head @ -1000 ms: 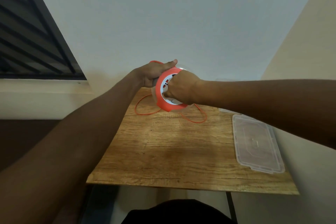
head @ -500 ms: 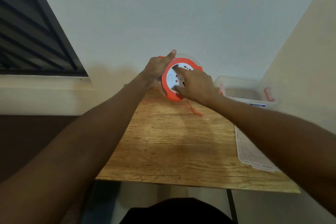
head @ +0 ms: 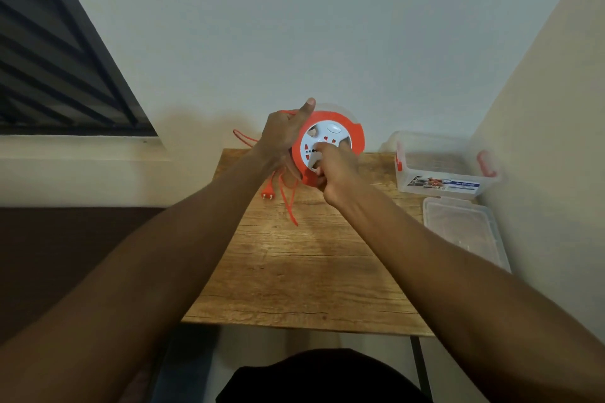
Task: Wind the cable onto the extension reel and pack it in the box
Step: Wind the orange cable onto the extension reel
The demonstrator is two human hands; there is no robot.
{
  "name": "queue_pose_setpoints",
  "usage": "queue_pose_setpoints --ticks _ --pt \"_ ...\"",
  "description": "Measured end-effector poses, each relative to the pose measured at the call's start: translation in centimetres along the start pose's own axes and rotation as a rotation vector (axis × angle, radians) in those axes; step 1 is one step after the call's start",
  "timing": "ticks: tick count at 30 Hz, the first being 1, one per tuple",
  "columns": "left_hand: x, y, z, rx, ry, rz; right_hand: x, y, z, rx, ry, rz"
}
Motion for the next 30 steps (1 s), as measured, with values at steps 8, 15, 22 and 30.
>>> queue_pose_setpoints --ticks 8,15,22,30 --pt "2.3 0.3 2.4 0.159 -0.008 0.017 -0.7 -3.4 5.1 0.832 -1.351 -0.116" --pt "0.6 -0.4 2.9 0.244 -0.029 0.174 -2.4 -3.7 4.4 1.377 -2.353 0.282" --pt "-0.8 -1.6 3.8 0.315 -0.003 0.282 -2.7 -4.1 2.2 1.421 -2.718 0.420" --pt "-1.8 -1.1 3.1 0.307 -0.002 0.315 -3.9 -3.9 1.0 1.264 -2.976 0.310"
Point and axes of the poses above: each hand's wrist, its own y-axis towards the middle knuckle, its own x-axis out of the back of the hand, z = x × y, the point moved 9 cm from there along y, towards the middle knuckle, and after that the axes turned 8 degrees about -x, right-handed, at the moved point
